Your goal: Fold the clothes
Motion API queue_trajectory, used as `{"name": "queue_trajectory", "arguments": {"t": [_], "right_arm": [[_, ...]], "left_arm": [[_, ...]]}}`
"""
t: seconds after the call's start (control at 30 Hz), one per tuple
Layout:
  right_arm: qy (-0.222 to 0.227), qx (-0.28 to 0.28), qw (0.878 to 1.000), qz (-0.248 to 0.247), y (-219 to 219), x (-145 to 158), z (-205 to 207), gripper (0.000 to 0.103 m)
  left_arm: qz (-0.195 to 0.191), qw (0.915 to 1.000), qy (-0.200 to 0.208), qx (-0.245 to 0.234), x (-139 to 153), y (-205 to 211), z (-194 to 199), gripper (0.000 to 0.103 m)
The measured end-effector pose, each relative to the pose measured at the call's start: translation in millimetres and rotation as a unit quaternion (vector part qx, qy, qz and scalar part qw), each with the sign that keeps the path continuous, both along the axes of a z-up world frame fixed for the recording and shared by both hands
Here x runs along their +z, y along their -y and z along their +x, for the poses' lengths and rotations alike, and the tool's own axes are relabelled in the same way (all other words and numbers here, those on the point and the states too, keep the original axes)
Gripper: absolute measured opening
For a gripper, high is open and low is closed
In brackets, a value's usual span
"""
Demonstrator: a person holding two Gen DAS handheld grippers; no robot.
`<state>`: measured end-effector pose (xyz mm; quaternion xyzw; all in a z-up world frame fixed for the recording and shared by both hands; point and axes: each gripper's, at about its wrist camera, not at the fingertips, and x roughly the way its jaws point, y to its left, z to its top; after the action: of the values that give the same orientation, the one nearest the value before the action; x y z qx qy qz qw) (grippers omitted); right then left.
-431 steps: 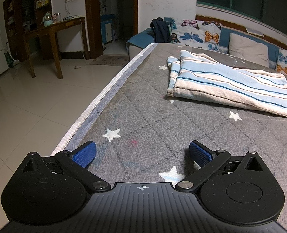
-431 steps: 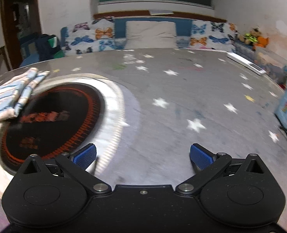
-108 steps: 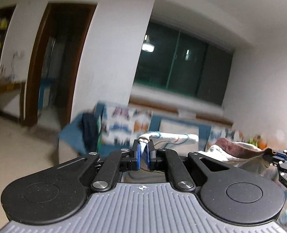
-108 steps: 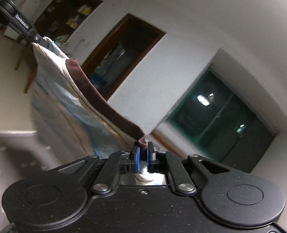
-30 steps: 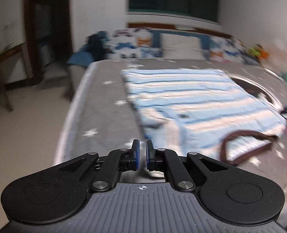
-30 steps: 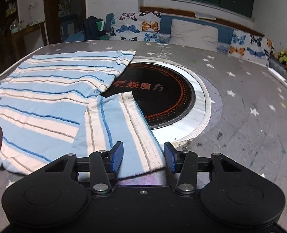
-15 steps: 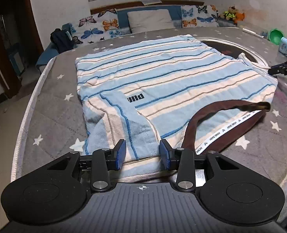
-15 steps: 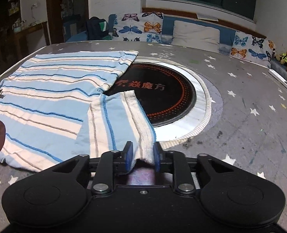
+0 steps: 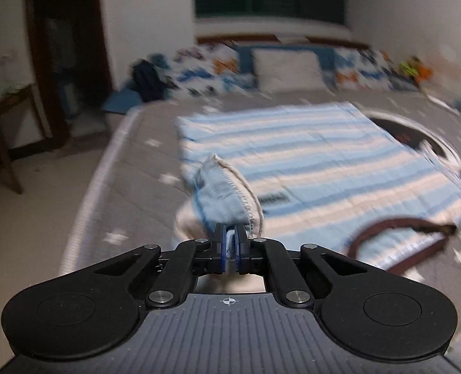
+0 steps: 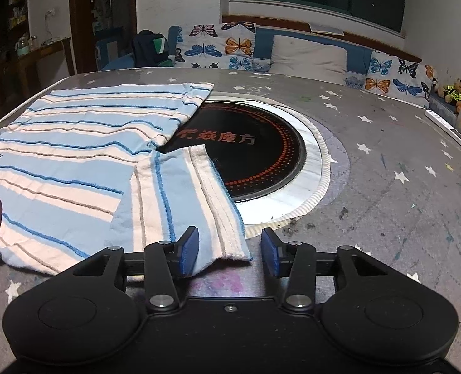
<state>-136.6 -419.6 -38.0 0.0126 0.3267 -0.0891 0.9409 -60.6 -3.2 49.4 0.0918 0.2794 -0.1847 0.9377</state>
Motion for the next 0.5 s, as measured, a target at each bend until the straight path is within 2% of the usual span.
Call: {"name": "queue_trajectory", "arguments": {"t": [0.13,0.2,0.33,0.43,0.5], "right_arm": [[0.0,-0.001,1.0,-0.003,-1,0,0,0.05],[0.0,-0.002,1.0,-0.004,-1,0,1,0.051],[-0.001,-0.005,1.0,-0.005,-1,1,1,0.055],[-0.002,-0.007,1.0,-0.006,0,2,2,0.056],[0.003,-0.008,1.0,-0.007,0,3,-3,0.056]], "left_arm": [[-0.021,0.9969,0.004,0.076,8,-38,15,0.005],[-0.019,0.9945,0.0,0.103,5,-51,21,0.004],[-0.005,0.9863,-0.031,0.162,-15,-76,35,0.004],[-0.003,0.9809,-0.057,0.186,-26,-90,38,0.004],[-0.016,0.9804,-0.059,0.187,-24,-95,33,0.004]]}}
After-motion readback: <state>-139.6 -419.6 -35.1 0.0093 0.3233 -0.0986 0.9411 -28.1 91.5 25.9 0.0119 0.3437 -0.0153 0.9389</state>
